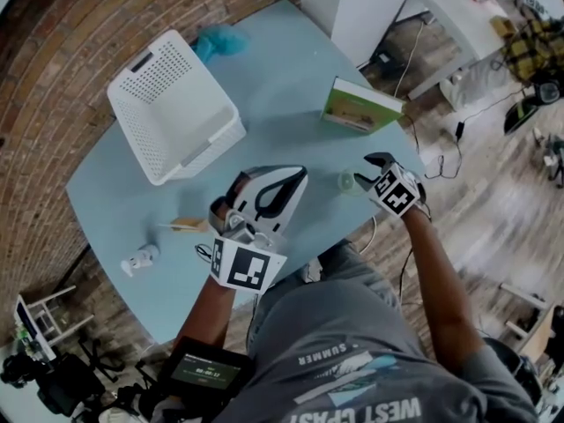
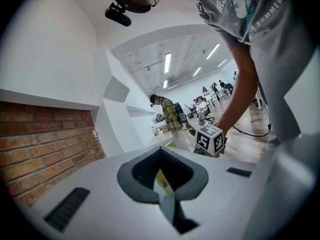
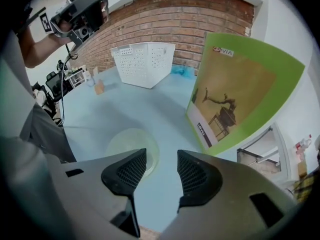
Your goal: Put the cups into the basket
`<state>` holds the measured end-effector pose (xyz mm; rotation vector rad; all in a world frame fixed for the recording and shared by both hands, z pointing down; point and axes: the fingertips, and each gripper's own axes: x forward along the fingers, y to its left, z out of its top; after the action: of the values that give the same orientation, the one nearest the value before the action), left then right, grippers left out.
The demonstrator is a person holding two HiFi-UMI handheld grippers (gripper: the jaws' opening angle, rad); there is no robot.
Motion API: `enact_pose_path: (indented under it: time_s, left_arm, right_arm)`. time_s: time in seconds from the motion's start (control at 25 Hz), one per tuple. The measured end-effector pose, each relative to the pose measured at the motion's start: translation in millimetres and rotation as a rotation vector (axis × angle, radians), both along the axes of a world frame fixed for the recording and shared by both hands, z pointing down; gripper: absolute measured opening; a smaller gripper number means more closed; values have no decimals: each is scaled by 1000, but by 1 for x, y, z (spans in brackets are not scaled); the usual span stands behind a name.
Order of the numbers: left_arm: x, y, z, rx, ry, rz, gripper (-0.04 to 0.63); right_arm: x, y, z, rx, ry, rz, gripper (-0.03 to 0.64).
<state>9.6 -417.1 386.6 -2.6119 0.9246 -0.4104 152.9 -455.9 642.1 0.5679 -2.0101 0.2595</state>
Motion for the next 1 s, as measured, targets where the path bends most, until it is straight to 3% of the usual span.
enact_pose_path:
  time_s: [0.28,0.36,0.4,1.0]
  left_arm:
    - [-3,-6,6,-16,1,-15,-2]
    - [-4,-8,7,-19,3,-17,-2]
    - [-4,-9,7,-20,5,-18,-2]
    - [-20,-9,11,-24,23,-39,-2]
  right_arm:
    - [-2,0,16,-58,21,5,175]
    - [-3,0,15,-62,25,-1,48]
    - [-3,0,15,-69,24,1,40]
    - [-17,-2,-2,-80,21,11,32]
